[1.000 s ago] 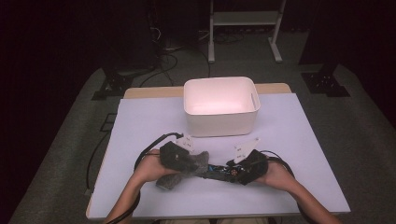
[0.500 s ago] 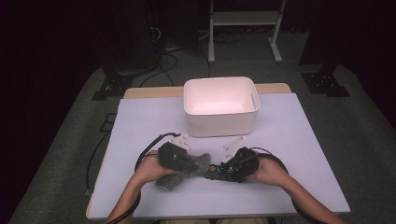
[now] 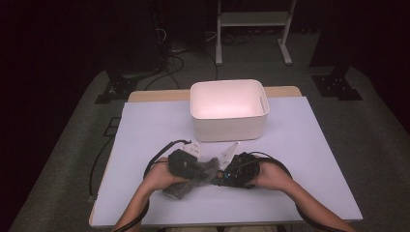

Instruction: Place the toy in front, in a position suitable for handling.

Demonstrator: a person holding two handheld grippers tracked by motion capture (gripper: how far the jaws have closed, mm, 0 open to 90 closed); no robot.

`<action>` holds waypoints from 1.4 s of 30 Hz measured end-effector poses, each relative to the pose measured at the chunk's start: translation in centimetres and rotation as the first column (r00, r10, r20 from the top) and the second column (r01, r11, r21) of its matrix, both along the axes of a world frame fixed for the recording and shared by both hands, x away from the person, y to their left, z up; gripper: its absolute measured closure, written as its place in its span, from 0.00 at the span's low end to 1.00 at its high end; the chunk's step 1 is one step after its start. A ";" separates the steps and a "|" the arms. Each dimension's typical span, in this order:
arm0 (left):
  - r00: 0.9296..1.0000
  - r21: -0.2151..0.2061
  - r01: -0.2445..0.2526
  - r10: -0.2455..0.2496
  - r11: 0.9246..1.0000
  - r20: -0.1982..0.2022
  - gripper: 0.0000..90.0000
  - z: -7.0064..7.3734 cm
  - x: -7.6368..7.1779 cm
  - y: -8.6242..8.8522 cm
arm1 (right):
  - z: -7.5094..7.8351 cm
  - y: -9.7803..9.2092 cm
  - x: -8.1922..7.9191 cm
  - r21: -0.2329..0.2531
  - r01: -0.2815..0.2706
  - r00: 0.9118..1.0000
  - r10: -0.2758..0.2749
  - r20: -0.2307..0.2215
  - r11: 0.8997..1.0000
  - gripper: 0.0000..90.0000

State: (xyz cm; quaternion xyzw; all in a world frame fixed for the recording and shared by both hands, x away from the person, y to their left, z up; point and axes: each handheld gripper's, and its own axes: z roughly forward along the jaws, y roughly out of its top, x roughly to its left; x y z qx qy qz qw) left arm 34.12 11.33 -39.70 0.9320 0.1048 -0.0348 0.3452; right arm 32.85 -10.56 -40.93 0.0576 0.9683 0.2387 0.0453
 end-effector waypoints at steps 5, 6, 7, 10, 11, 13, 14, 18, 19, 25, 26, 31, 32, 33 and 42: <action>0.999 0.001 -0.015 0.015 1.000 0.044 0.92 2.2 -0.2 1.2 | 0.5 1.1 0.1 0.104 -0.013 1.000 0.011 0.016 0.995 0.63; 0.998 0.002 -0.017 0.016 1.000 0.058 0.92 2.9 -0.3 1.4 | 0.6 1.2 0.2 0.126 -0.011 1.000 0.010 0.013 0.992 0.63; 0.997 -0.002 -0.018 0.018 1.000 0.069 0.92 3.5 -0.5 1.5 | 0.8 1.3 0.2 0.149 -0.012 1.000 0.009 0.019 0.989 0.63; 0.995 -0.014 -0.004 0.006 1.000 0.097 0.92 5.2 -0.8 1.3 | 1.3 1.3 0.3 0.218 -0.014 1.000 0.009 0.025 0.976 0.63; 0.994 -0.006 0.005 -0.004 1.000 0.107 0.92 5.5 -0.9 1.0 | 1.4 1.1 0.2 0.232 -0.011 1.000 0.007 0.021 0.973 0.63; 0.992 0.028 0.020 -0.023 0.999 0.126 0.92 5.7 -1.1 0.2 | 1.4 0.7 0.1 0.241 -0.012 0.999 0.003 0.037 0.970 0.63; 0.992 0.030 0.021 -0.024 0.999 0.125 0.92 5.6 -1.2 -0.1 | 1.3 0.3 -0.1 0.243 -0.007 0.999 -0.004 0.042 0.970 0.63; 0.993 0.022 0.030 -0.033 0.999 0.110 0.92 5.0 -1.0 -0.7 | 0.6 -1.3 -0.6 0.283 0.018 0.998 -0.032 0.044 0.959 0.63; 0.994 0.014 0.029 -0.031 0.999 0.100 0.92 4.8 -0.9 -0.7 | 0.6 -1.8 -0.7 0.298 0.019 0.998 -0.035 0.048 0.954 0.63; 0.998 0.014 0.023 -0.024 1.000 0.066 0.92 3.7 -0.6 -0.9 | 0.5 -2.7 -1.4 0.291 0.016 0.997 -0.038 0.070 0.957 0.63; 0.998 0.016 0.022 -0.023 1.000 0.065 0.92 3.6 -0.6 -0.9 | 0.5 -2.7 -1.6 0.287 0.019 0.997 -0.041 0.070 0.958 0.63; 0.999 0.009 0.010 -0.011 1.000 0.034 0.92 2.6 -0.3 -0.6 | 0.5 -3.5 -1.7 0.296 0.029 0.996 -0.053 0.071 0.955 0.63; 1.000 -0.002 0.011 -0.011 1.000 0.029 0.92 2.5 -0.3 -0.7 | 0.5 -3.6 -1.7 0.303 0.034 0.996 -0.057 0.067 0.952 0.63; 1.000 -0.008 0.010 -0.010 1.000 0.029 0.92 2.5 -0.3 -0.8 | 0.5 -3.6 -1.8 0.304 0.034 0.996 -0.058 0.071 0.952 0.63; 0.997 -0.072 -0.005 0.011 0.997 0.079 0.92 5.6 -0.9 1.0 | 1.2 -2.4 -1.1 0.404 0.017 0.997 -0.047 0.063 0.915 0.63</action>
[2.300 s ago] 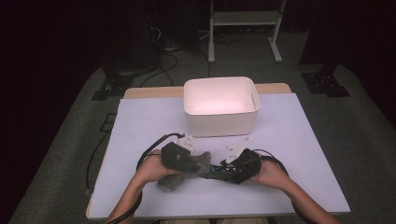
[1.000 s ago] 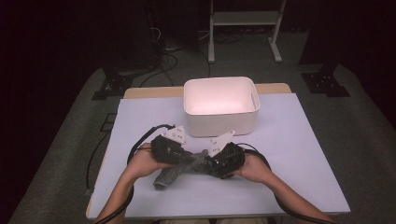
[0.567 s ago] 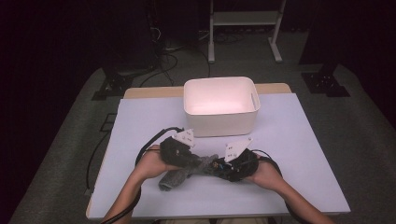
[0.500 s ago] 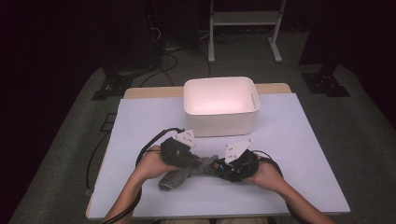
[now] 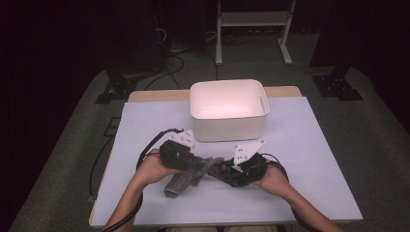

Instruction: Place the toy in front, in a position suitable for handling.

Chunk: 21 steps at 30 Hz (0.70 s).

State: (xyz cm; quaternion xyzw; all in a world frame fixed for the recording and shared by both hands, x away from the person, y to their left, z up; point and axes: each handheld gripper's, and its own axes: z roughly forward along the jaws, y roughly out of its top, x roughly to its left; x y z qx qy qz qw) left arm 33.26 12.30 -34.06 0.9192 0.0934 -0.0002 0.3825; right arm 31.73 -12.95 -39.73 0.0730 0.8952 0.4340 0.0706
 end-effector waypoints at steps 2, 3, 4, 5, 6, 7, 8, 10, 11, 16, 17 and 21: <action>1.000 0.001 0.008 -0.008 1.000 0.006 0.92 0.4 -0.2 0.0 | 0.0 0.2 0.0 0.008 -0.006 1.000 0.006 -0.001 1.000 0.63; 1.000 0.010 0.015 -0.015 1.000 0.007 0.92 0.4 -0.2 -0.2 | 0.0 0.5 0.0 0.008 -0.011 1.000 0.011 -0.008 1.000 0.63; 1.000 0.017 0.019 -0.019 1.000 0.009 0.92 0.4 -0.2 -0.4 | -0.1 0.5 -0.1 0.003 -0.011 1.000 0.011 -0.005 1.000 0.63; 1.000 0.008 0.022 -0.022 1.000 0.008 0.92 0.4 -0.2 -0.5 | -0.1 0.4 -0.1 0.005 -0.014 1.000 0.014 -0.001 1.000 0.63; 1.000 0.011 0.025 -0.025 1.000 0.010 0.92 0.4 -0.2 -0.6 | 0.0 0.2 -0.2 0.004 -0.010 1.000 0.010 -0.002 1.000 0.63; 1.000 0.013 0.028 -0.028 1.000 0.007 0.92 0.3 -0.2 -0.9 | 0.0 0.1 -0.3 -0.002 -0.008 1.000 0.008 0.001 1.000 0.63; 1.000 0.012 0.031 -0.031 0.999 0.004 0.92 0.2 -0.2 -1.1 | 0.0 -0.1 -0.4 -0.012 -0.007 1.000 0.007 0.009 1.000 0.63; 0.999 0.002 0.040 -0.040 0.999 0.000 0.92 0.1 -0.1 -1.4 | 0.0 -0.6 -0.6 -0.013 -0.006 1.000 0.006 0.015 1.000 0.63; 0.999 0.008 0.037 -0.037 0.999 -0.002 0.92 0.0 -0.1 -1.5 | 0.1 -0.8 -0.7 -0.017 -0.002 1.000 0.002 0.016 1.000 0.63; 0.999 0.018 0.046 -0.046 0.999 -0.012 0.92 -0.4 -0.1 -2.4 | 0.2 -1.7 -1.1 -0.024 0.008 1.000 -0.007 0.025 1.000 0.63; 0.999 0.013 0.047 -0.047 0.999 -0.008 0.92 -0.4 -0.1 -2.6 | 0.1 -1.9 -1.2 -0.020 0.009 0.999 -0.008 0.033 1.000 0.63; 0.999 0.022 0.048 -0.048 0.999 0.012 0.92 0.3 0.0 -2.8 | 0.1 -2.0 -1.1 0.001 0.020 0.999 -0.020 0.037 1.000 0.64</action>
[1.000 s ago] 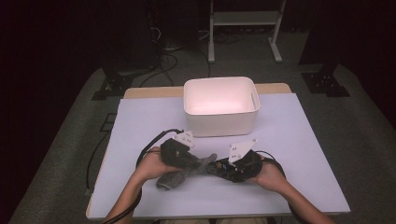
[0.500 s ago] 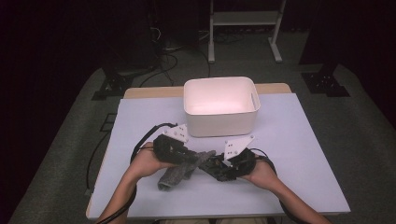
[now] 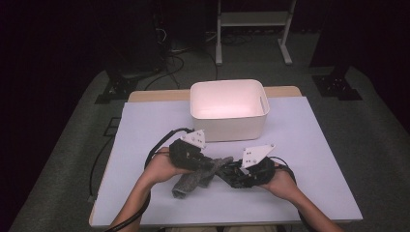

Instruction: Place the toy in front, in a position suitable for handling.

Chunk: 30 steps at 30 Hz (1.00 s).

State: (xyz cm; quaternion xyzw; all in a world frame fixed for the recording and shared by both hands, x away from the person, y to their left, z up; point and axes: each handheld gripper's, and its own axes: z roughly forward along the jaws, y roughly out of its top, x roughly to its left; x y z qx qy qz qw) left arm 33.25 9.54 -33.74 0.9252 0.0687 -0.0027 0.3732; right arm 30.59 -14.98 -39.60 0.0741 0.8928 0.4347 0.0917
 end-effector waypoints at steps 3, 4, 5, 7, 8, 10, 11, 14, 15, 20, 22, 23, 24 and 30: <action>1.000 -0.011 -0.011 0.011 1.000 0.007 0.92 0.7 -0.1 0.6 | 0.1 0.5 0.4 0.037 -0.008 1.000 0.009 -0.025 0.999 0.64; 1.000 -0.012 -0.015 0.015 1.000 0.011 0.92 1.0 -0.2 0.8 | 0.1 0.7 0.4 0.044 -0.010 1.000 0.011 -0.024 0.999 0.64; 1.000 -0.011 -0.017 0.017 1.000 0.020 0.92 1.3 -0.3 1.0 | 0.2 1.0 0.5 0.053 -0.015 1.000 0.016 -0.024 0.998 0.64; 1.000 -0.006 -0.021 0.021 1.000 0.022 0.92 1.6 -0.4 1.3 | 0.3 1.6 0.8 0.067 -0.027 0.999 0.030 -0.037 0.997 0.64; 0.999 0.011 -0.021 0.020 1.000 0.024 0.92 1.5 -0.4 1.2 | 0.2 1.7 0.8 0.063 -0.028 0.999 0.031 -0.041 0.998 0.64; 1.000 -0.008 -0.017 0.017 1.000 0.010 0.92 1.2 -0.3 1.1 | 0.0 2.0 0.9 0.052 -0.034 0.998 0.036 -0.048 0.998 0.63; 1.000 -0.008 -0.017 0.017 1.000 0.010 0.92 1.2 -0.3 1.1 | 0.0 2.0 0.9 0.052 -0.034 0.998 0.036 -0.048 0.998 0.63; 1.000 -0.005 -0.004 0.004 1.000 0.016 0.92 1.3 -0.3 0.3 | 0.4 1.5 1.0 0.033 -0.029 0.997 0.031 -0.072 0.999 0.62; 1.000 0.001 0.000 0.000 1.000 0.020 0.92 1.4 -0.4 0.1 | 0.5 1.3 0.9 0.019 -0.026 0.997 0.027 -0.078 0.999 0.61; 1.000 0.036 0.004 -0.005 0.999 0.027 0.92 0.9 -0.2 -1.3 | 1.0 -0.1 0.6 -0.012 -0.014 0.997 0.013 -0.080 1.000 0.61; 1.000 0.035 0.010 -0.010 0.999 0.016 0.92 0.5 -0.1 -1.6 | 0.9 -0.5 0.4 -0.018 -0.003 0.997 0.001 -0.076 1.000 0.61; 1.000 0.036 0.012 -0.013 0.999 0.013 0.92 0.4 -0.1 -1.8 | 0.8 -0.8 0.3 -0.013 0.000 0.997 -0.001 -0.076 1.000 0.61; 1.000 0.034 0.014 -0.015 0.999 0.009 0.92 0.2 -0.1 -2.0 | 0.8 -1.0 0.2 -0.007 0.007 0.998 -0.008 -0.069 1.000 0.62; 1.000 0.011 0.030 -0.030 0.999 0.010 0.92 1.0 0.0 -1.7 | 0.7 -1.2 0.1 0.006 0.004 0.999 -0.004 -0.039 1.000 0.63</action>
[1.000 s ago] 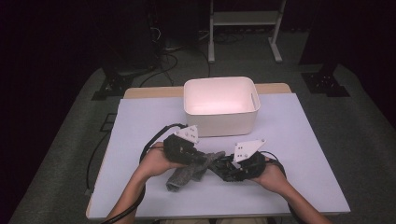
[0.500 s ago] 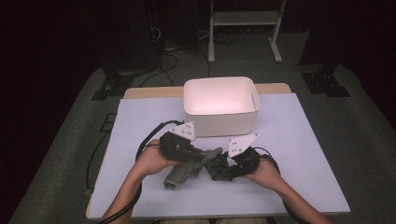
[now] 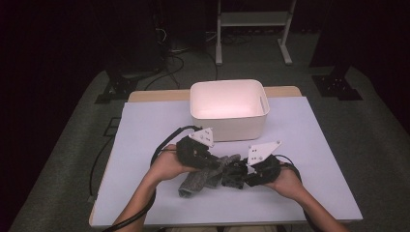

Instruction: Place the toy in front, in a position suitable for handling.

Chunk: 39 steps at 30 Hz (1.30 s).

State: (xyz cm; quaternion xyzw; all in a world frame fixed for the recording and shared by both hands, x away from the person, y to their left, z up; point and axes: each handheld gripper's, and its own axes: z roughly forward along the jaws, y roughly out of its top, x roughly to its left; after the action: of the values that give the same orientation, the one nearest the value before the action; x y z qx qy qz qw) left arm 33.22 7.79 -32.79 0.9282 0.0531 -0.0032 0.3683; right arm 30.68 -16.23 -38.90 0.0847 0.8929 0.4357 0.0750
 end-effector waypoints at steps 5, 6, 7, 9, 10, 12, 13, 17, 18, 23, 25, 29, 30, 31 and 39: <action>1.000 -0.021 -0.002 0.002 1.000 0.010 0.92 1.3 -0.4 1.0 | 0.1 1.0 0.7 0.006 -0.017 1.000 0.017 -0.016 1.000 0.63; 1.000 -0.029 0.000 0.000 1.000 0.013 0.92 1.6 -0.5 1.2 | 0.2 1.3 0.8 0.006 -0.024 1.000 0.024 -0.016 1.000 0.63; 1.000 -0.032 0.002 -0.001 0.999 0.015 0.92 1.7 -0.6 1.3 | 0.3 1.8 1.0 0.006 -0.032 0.999 0.032 -0.015 0.999 0.63; 1.000 -0.025 0.002 -0.002 1.000 0.027 0.92 2.2 -0.9 1.4 | 0.3 2.5 1.1 0.005 -0.040 0.999 0.040 -0.014 0.999 0.64; 0.999 -0.017 -0.001 0.001 1.000 0.036 0.92 2.4 -1.0 1.4 | 0.4 2.9 1.3 0.003 -0.049 0.999 0.049 -0.009 0.999 0.64; 0.999 -0.009 -0.005 0.005 1.000 0.041 0.92 2.4 -1.0 1.5 | 0.4 3.4 1.4 -0.002 -0.056 0.998 0.056 -0.008 0.998 0.64; 0.999 0.004 -0.015 0.015 1.000 0.048 0.92 2.4 -1.0 1.5 | 0.4 3.6 1.5 0.000 -0.056 0.998 0.056 -0.012 0.998 0.64; 0.999 0.005 -0.030 0.030 1.000 0.046 0.92 2.2 -0.9 1.6 | 0.4 3.6 1.7 0.005 -0.048 0.999 0.048 -0.022 0.999 0.63; 0.998 0.005 -0.033 0.032 0.999 0.047 0.92 2.2 -0.9 1.6 | 0.4 3.5 1.7 0.002 -0.045 0.999 0.045 -0.023 0.999 0.62; 0.999 -0.002 -0.025 0.025 1.000 0.034 0.92 2.1 -0.7 1.7 | 0.4 2.4 1.4 0.004 -0.030 0.999 0.030 -0.012 1.000 0.61; 0.999 -0.015 -0.021 0.021 1.000 0.027 0.92 2.0 -0.7 1.5 | 0.4 2.2 1.3 0.018 -0.026 0.999 0.027 -0.026 0.999 0.62; 1.000 -0.015 -0.010 0.010 1.000 0.025 0.92 2.2 -0.7 1.3 | 0.5 2.0 1.2 0.010 -0.031 0.999 0.031 -0.017 0.999 0.64; 1.000 -0.015 -0.015 0.016 1.000 0.025 0.92 2.2 -0.7 1.3 | 0.5 2.0 1.1 0.008 -0.031 0.999 0.031 -0.015 0.999 0.65; 1.000 -0.018 -0.019 0.019 1.000 0.024 0.92 2.2 -0.6 1.4 | 0.6 1.8 1.0 0.012 -0.034 0.999 0.034 -0.006 0.999 0.67; 0.999 -0.056 -0.048 0.047 0.997 -0.019 0.92 1.1 -0.1 2.1 | 0.5 1.0 0.7 0.013 -0.028 1.000 0.028 -0.007 1.000 0.67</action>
State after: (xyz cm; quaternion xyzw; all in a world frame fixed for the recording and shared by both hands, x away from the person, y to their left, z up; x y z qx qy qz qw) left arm 33.15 9.94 -31.70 0.9159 0.0780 -0.0040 0.3938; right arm 31.37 -15.24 -38.36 0.0743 0.8914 0.4423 0.0650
